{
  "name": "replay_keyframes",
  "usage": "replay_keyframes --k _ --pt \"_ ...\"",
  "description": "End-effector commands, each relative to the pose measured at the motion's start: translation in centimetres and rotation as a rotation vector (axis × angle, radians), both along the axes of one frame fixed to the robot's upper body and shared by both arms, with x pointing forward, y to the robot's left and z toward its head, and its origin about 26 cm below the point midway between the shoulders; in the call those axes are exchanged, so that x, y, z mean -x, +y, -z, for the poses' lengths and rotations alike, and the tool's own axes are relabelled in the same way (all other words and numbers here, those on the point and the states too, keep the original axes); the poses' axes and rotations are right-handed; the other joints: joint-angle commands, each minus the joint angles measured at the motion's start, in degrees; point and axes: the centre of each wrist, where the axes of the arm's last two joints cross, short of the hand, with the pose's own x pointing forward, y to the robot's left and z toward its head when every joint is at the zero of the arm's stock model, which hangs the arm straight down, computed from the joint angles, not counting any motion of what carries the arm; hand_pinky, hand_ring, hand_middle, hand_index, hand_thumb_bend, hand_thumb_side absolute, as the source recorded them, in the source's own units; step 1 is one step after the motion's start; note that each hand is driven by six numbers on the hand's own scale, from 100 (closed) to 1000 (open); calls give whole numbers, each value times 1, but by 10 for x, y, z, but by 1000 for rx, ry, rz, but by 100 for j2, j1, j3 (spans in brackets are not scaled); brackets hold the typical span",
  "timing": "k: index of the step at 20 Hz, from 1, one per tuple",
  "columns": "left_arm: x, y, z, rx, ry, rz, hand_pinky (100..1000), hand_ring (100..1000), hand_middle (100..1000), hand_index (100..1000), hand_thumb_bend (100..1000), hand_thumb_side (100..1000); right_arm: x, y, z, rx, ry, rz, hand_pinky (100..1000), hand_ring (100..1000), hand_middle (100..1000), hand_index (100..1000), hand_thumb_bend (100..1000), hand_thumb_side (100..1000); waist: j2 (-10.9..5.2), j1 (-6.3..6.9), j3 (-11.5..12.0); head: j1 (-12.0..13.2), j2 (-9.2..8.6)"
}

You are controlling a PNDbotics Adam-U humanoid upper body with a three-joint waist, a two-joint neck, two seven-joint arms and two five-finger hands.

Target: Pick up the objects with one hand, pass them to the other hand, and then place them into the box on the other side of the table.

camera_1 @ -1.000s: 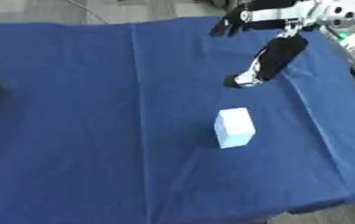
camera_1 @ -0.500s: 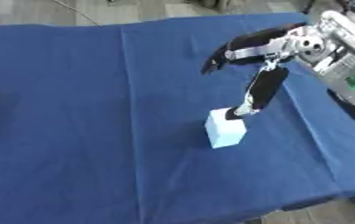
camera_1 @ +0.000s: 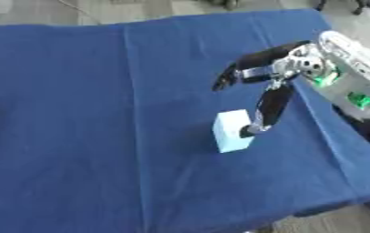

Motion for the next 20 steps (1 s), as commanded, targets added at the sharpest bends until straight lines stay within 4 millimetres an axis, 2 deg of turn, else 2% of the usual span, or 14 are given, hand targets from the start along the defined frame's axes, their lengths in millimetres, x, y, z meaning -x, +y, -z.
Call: replay_keyframes --k 1,5,15,20 --pt "4 1 -7 -16 -24 -12 725 772 651 817 256 854 0 -4 -3 37 -19 15 926 925 881 945 506 275 -84 15 7 150 31" --pt "4 2 -6 -6 -17 -22 723 769 635 809 250 848 -5 -8 8 61 5 34 926 928 883 946 513 284 -72 25 19 232 48" --pt "4 2 -6 -2 -28 -35 720 763 614 800 241 842 -13 -16 31 118 -37 120 912 908 846 927 592 266 -42 57 22 220 19" --pt "4 3 -6 -4 -39 -46 720 763 609 795 234 840 -18 -19 41 73 -79 163 900 889 829 918 578 291 -27 79 20 213 -22"
